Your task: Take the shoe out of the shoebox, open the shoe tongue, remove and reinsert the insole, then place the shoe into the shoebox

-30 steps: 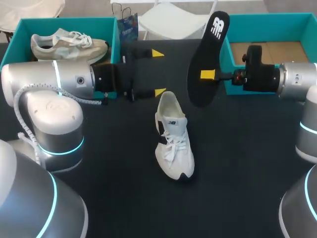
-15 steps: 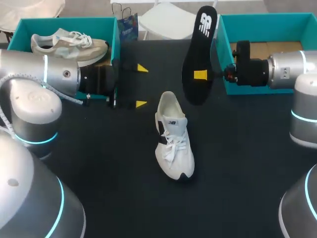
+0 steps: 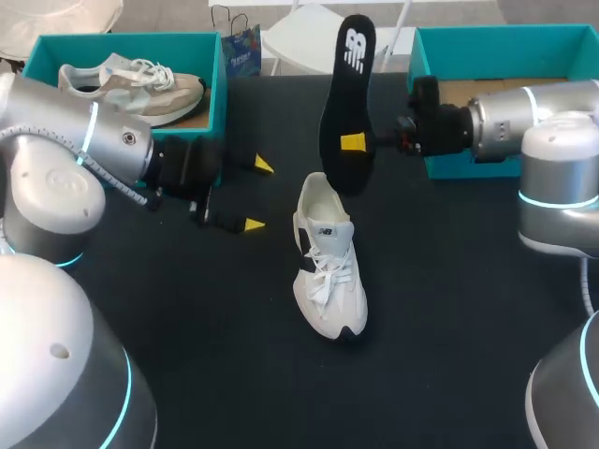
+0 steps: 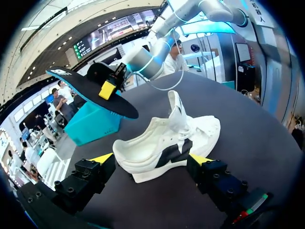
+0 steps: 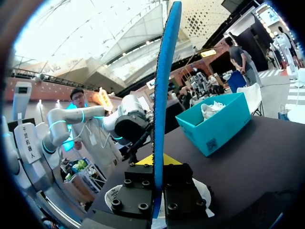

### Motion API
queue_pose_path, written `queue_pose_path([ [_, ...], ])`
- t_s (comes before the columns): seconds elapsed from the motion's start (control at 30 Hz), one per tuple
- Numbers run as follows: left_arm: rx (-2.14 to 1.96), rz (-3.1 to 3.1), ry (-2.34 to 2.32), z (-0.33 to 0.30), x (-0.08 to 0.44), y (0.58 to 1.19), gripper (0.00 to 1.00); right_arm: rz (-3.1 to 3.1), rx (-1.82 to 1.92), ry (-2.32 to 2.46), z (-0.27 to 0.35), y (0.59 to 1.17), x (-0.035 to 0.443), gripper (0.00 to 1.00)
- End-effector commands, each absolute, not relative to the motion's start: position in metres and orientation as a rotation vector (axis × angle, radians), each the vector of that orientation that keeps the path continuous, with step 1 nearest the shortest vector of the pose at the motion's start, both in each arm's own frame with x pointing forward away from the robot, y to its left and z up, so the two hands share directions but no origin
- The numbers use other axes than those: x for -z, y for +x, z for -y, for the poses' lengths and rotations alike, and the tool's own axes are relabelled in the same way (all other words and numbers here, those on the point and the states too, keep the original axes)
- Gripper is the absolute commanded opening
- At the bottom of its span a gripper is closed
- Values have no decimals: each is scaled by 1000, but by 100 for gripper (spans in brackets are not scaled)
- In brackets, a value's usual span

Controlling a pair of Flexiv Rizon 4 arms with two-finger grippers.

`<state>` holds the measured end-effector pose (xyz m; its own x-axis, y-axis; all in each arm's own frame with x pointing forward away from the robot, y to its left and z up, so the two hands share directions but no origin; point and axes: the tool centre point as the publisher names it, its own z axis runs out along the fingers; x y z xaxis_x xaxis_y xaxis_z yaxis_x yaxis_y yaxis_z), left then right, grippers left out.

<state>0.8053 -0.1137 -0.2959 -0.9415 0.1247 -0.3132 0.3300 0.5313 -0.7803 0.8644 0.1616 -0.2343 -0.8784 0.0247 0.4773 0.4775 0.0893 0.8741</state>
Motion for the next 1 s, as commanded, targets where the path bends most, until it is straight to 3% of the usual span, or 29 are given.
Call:
queue_pose_path([
  [0.03, 1363, -2539, 340, 112, 309, 797, 100, 1989, 1857, -394, -176, 875, 247, 0],
  [1.0, 1371, -2549, 119, 127, 334, 792, 100, 1977, 1855, -339, -195, 865, 261, 0],
])
